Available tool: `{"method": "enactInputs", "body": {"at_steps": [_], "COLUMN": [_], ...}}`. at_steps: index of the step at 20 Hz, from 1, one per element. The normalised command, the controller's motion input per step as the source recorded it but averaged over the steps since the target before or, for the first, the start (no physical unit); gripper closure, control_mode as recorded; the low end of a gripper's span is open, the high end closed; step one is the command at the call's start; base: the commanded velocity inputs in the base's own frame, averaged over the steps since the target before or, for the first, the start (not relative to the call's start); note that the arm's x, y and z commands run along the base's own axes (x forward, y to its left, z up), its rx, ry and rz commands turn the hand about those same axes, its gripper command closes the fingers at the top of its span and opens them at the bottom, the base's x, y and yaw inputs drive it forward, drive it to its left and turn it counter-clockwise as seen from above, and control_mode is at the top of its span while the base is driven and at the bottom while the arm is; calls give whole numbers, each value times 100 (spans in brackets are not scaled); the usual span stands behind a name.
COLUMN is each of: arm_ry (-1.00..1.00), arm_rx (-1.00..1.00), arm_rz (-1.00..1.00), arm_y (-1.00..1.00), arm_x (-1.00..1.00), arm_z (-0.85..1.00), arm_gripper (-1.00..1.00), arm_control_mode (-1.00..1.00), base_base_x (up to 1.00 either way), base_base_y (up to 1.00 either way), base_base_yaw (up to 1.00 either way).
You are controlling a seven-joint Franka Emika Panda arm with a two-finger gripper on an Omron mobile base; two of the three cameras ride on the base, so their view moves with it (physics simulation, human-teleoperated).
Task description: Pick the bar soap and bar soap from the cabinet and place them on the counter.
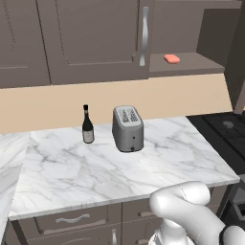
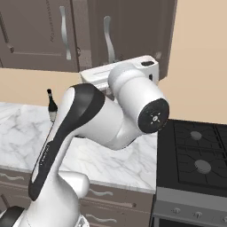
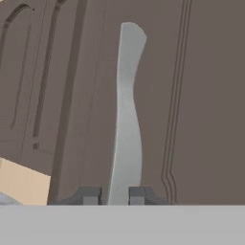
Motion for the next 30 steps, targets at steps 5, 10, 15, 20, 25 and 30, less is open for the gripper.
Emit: {"method": "enactInputs", "body": {"at_steps": [5, 10, 15, 20, 25, 30], "arm_ry": [-5, -4, -1, 0, 0, 0], "arm_rx": [0, 0, 0, 0, 0, 0], "arm_rz": [5, 4, 7, 1, 0, 0], "arm_y": [-36, -28, -17, -2, 0, -1], "arm_x": [-22, -10, 0, 0, -2, -28], "arm_z": [6, 2, 0, -2, 0, 0], "arm_gripper": [100, 100, 100, -100, -100, -100], "arm_control_mode": [-100, -100, -100, -100, -100, -100], "base_base_x": [0, 0, 0, 0, 0, 0], "base_base_y": [0, 0, 0, 0, 0, 0], "base_base_yaw": [0, 0, 0, 0, 0, 0]}}
